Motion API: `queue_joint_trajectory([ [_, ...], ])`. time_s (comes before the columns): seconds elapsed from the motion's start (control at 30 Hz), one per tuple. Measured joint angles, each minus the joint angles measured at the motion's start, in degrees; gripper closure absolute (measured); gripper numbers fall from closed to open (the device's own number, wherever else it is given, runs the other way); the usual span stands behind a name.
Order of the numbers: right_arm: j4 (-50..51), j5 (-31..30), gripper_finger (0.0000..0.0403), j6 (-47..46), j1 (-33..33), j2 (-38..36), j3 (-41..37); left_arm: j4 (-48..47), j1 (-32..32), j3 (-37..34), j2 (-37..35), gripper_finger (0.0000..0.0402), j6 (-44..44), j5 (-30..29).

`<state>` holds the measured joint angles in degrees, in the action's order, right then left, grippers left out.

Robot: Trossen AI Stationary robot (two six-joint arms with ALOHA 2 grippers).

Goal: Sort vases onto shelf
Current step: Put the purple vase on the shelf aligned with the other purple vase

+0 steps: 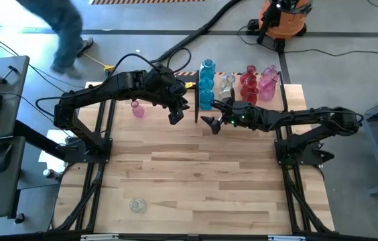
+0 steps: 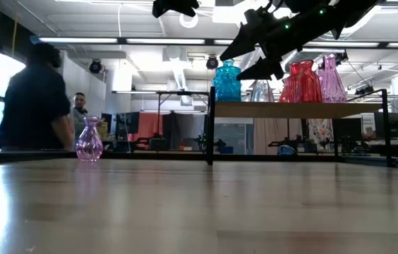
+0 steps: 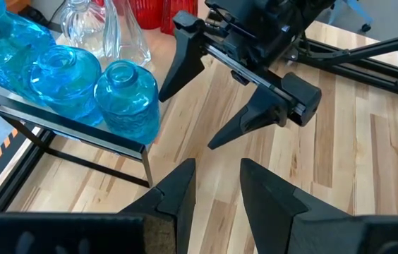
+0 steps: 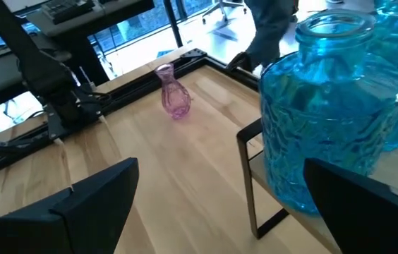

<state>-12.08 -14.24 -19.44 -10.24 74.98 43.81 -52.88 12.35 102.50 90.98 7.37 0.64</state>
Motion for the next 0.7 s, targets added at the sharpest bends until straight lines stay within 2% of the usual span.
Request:
queue_joint_trajectory([
  [0.47,0.0,-1.0,0.0005,0.0,0.0,0.0,0.0,0.0,0.0,0.0,0.0,0.0298,0.0,0.0],
  [0.7,-0.4,1.0,0.0005,-0.1,0.7,-0.8,0.0,0.0,0.0,0.0,0.0,0.0298,0.0,0.0],
])
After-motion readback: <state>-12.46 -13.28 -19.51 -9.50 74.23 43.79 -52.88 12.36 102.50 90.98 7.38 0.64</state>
